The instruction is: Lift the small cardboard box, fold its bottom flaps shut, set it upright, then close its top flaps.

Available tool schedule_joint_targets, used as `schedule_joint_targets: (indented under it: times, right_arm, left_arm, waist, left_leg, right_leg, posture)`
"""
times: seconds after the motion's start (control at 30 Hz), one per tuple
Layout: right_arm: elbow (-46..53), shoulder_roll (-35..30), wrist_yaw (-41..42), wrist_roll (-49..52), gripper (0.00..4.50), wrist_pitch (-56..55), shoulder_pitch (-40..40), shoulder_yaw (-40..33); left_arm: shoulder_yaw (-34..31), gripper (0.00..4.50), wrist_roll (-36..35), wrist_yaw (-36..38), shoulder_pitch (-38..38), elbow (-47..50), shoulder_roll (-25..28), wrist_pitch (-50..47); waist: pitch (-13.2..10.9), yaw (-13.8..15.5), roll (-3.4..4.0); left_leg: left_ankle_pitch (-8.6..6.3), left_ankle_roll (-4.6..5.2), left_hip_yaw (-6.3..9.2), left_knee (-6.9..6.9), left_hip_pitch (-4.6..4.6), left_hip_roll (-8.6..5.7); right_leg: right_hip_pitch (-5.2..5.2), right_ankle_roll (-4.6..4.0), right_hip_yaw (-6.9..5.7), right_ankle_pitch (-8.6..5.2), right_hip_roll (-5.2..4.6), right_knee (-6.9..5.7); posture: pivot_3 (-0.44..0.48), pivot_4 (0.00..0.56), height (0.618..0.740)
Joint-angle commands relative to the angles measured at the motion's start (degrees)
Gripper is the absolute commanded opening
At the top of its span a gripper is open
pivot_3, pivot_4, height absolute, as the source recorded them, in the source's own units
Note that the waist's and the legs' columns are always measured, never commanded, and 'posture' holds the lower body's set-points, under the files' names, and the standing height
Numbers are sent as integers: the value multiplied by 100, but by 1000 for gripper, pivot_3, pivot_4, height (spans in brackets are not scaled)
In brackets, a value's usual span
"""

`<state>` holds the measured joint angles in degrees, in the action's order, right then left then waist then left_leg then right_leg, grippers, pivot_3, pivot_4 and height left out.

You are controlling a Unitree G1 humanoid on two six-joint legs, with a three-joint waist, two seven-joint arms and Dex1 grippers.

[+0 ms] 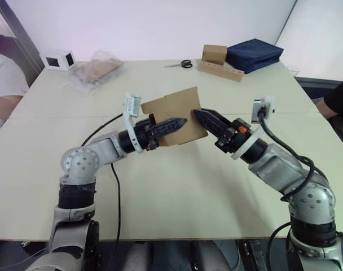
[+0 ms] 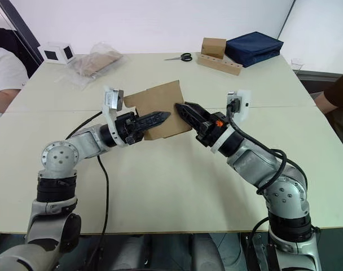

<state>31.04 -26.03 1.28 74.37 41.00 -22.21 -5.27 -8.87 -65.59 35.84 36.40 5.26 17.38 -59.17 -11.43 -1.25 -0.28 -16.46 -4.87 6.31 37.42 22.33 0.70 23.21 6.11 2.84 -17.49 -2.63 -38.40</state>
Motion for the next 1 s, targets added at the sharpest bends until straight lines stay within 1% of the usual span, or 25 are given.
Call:
schedule_joint_targets:
  times: [0.03, 0.73, 1.0]
  right_arm:
    - [257, 103, 145, 32, 1641, 115, -90, 274]
    - [270, 85, 548, -366, 1641, 492, -284, 545]
    - [7, -199, 668, -313, 1641, 484, -250, -109]
  left_arm:
    - [-134, 0, -135, -20, 164, 117, 5, 54]
    - [-145, 0, -207, 33, 196, 126, -9, -6]
    - [-185, 0, -241, 226, 152, 171, 244, -104]
  waist:
    - [0, 1, 0]
    - [0, 5, 0]
    - [0, 5, 0]
  left_leg:
    - [0, 0, 0, 0, 0, 0]
    - [0, 0, 0, 0, 0, 0]
    - [0, 0, 0, 0, 0, 0]
  right_leg:
    - [0, 0, 0, 0, 0, 0]
    - [0, 0, 0, 0, 0, 0]
    - [0, 0, 0, 0, 0, 0]
  posture:
    - [0, 150, 740]
    - [0, 150, 740]
    - [0, 150, 740]
